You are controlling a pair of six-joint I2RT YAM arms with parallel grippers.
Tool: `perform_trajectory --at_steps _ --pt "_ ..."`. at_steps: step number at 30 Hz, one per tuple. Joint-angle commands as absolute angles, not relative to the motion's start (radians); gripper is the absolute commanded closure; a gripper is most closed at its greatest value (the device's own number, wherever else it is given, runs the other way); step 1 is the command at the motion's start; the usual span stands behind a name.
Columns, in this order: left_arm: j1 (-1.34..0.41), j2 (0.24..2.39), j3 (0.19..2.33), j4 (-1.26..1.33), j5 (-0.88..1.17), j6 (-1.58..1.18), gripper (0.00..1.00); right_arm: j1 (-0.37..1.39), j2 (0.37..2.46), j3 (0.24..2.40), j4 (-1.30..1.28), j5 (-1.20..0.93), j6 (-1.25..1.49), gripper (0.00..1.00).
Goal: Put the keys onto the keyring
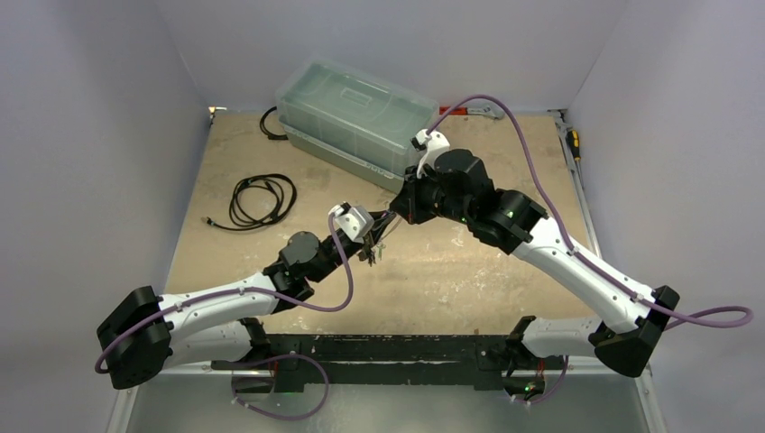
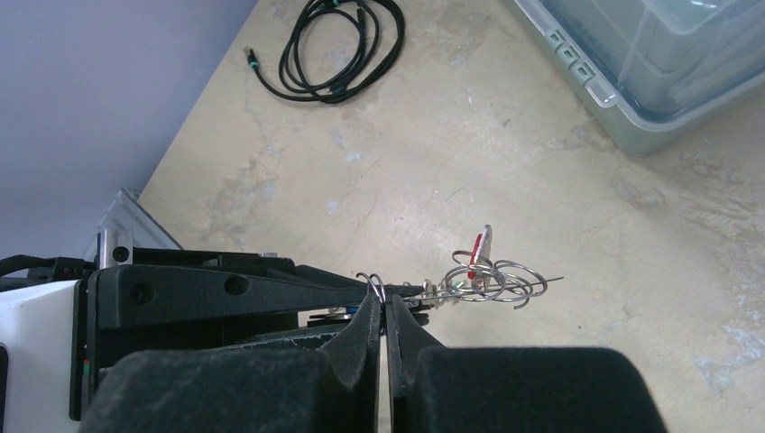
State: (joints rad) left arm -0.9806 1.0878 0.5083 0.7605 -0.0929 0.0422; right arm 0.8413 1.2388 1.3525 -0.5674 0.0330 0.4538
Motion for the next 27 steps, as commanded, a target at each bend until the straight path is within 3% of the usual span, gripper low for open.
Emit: perform_trajectory --at_steps 1,14,27 --pt "-0.999 1.061 0.529 0.784 0.064 0.057 1.0 0.807 1.233 1.406 -0.449 0.102 0.428 0.94" --pt "-1.002 1.066 0.54 0.763 0.113 0.076 1.0 0.771 1.215 1.405 -0.423 0.046 0.401 1.0" --pt "-1.002 1.06 0.621 0.522 0.128 0.215 1.0 0.772 1.283 1.592 -0.737 -0.008 0.133 1.0"
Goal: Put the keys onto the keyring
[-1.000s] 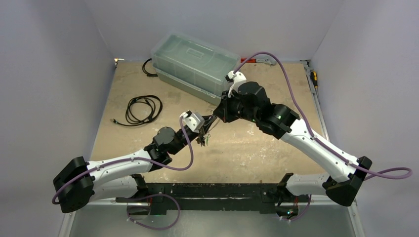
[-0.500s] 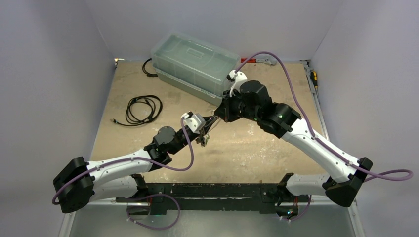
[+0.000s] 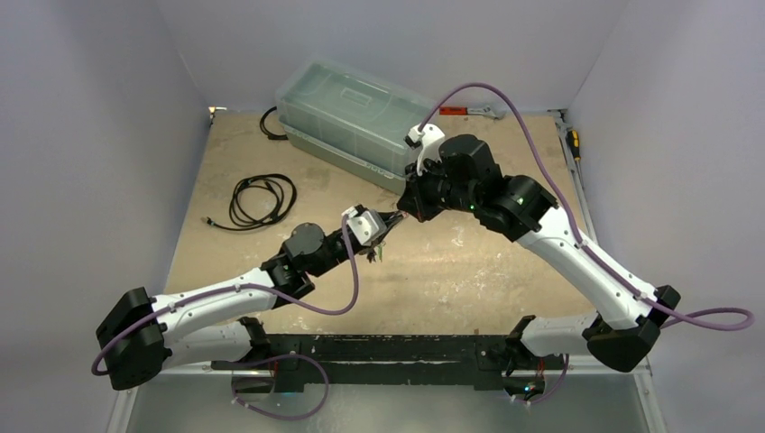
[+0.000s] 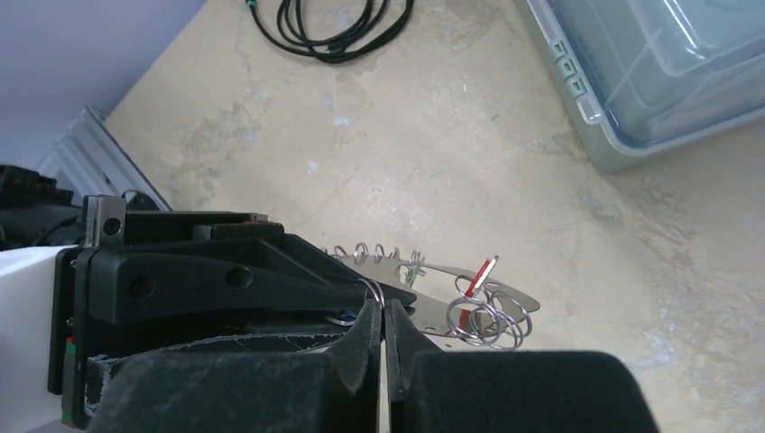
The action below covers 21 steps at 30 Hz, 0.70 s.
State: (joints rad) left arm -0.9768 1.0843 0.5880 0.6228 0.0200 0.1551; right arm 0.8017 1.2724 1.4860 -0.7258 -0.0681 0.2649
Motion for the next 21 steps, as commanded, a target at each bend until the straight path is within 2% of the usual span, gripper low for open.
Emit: perform_trajectory --at_steps 1,9,16,21 --pt "-1.002 1.06 0.625 0.512 0.125 0.223 1.0 0.772 1.286 1.6 -0.758 -0.023 0.123 1.0" --pt "-1.003 1.065 0.641 0.44 0.028 0.301 1.0 0.772 1.244 1.599 -0.855 -0.043 0.094 1.0" --pt "-1.005 1.086 0.669 0.412 0.041 0.36 1.0 0.773 1.244 1.553 -0.892 -0.07 0.093 1.0" --pt "-1.008 1.097 0.687 0.369 0.031 0.432 0.9 0.782 1.259 1.56 -0.933 -0.073 0.091 1.0"
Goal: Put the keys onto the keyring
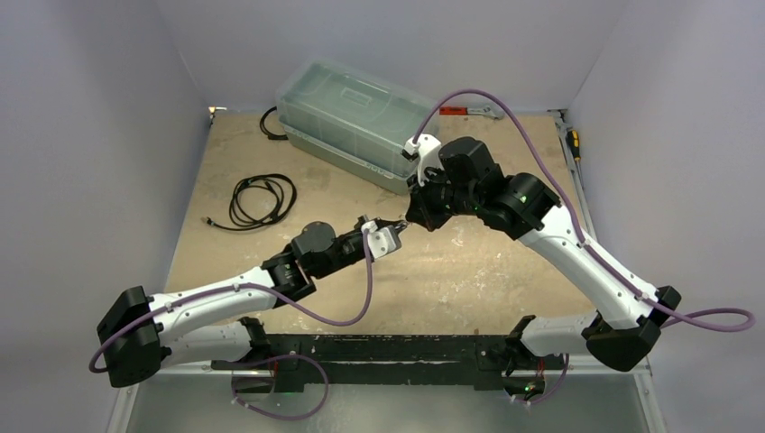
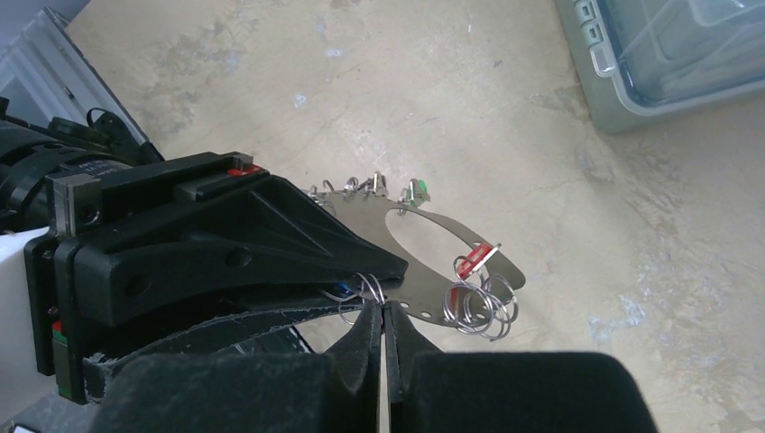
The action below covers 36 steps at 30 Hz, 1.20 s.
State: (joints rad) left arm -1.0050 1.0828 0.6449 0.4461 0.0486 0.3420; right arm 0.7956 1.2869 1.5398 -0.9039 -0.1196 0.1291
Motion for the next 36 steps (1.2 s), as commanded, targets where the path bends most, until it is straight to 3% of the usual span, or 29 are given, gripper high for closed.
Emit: perform_trajectory --at_steps 1,6,10,24,30,36 --pt "-1.008 1.109 0.699 0.353 0.015 0.451 0.9 0.789 1.265 1.56 -0.943 -0.071 0.09 1.0" --pt "-1.01 1.157 0.742 0.301 -0.03 0.546 0.9 0.825 1.298 1.573 -0.984 -0.006 0.08 1.0" --pt "-1.01 1.159 0.744 0.308 -0.022 0.558 1.0 0.841 1.319 1.555 -0.994 -0.003 0.073 1.0" --pt "-1.009 1.132 0.701 0.406 0.066 0.465 1.0 0.862 1.343 1.581 -0.837 0.008 0.104 1.0" --pt "-1.008 1.106 0.674 0.459 0.068 0.402 1.0 0.862 1.277 1.564 -0.678 0.007 0.126 0.66" --pt "-1.008 1.085 0.658 0.528 0.062 0.318 1.0 0.862 1.079 1.415 -0.457 0.053 0.161 0.52"
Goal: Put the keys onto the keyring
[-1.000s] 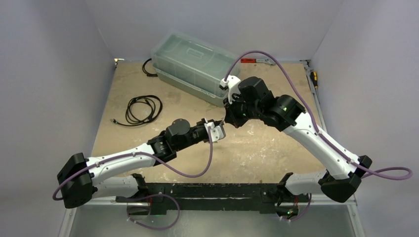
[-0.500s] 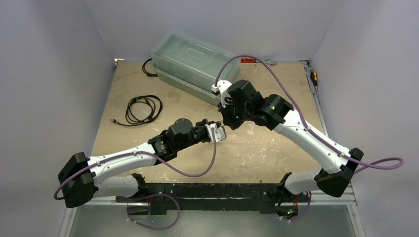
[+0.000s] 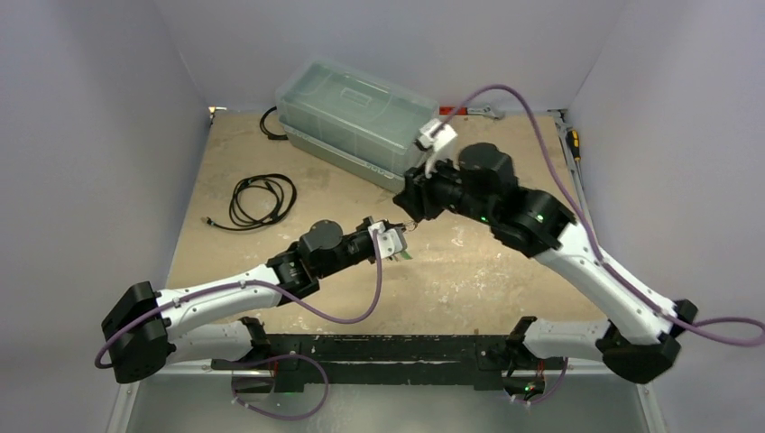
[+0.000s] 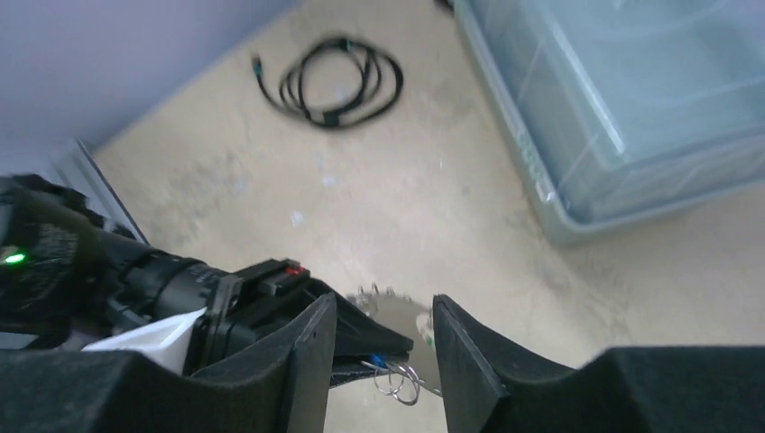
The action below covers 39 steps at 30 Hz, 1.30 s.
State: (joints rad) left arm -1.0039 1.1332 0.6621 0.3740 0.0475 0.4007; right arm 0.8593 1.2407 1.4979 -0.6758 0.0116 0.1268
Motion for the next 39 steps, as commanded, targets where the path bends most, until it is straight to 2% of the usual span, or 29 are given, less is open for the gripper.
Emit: perform_trajectory --at_steps 1,9,13,27,39 --pt "-1.008 1.08 0.653 0.55 0.06 0.298 1.0 0.862 1.038 1.38 -0.414 0.068 0.17 0.52" --pt "-1.006 1.077 0.616 0.73 -0.006 0.147 1.0 0.862 0.699 0.991 -0.086 0.1 0.36 0.49" --pt "-1.006 1.074 0.618 0.775 0.007 0.096 1.0 0.862 0.648 0.881 -0.007 0.031 0.436 0.49" --pt "-1.007 1.055 0.596 0.855 0.025 -0.032 1.0 0.862 0.757 0.902 -0.003 -0.045 0.529 0.56" --pt "-1.006 1.045 0.594 0.864 0.044 -0.037 1.0 0.862 0.767 0.907 -0.03 0.018 0.549 0.62"
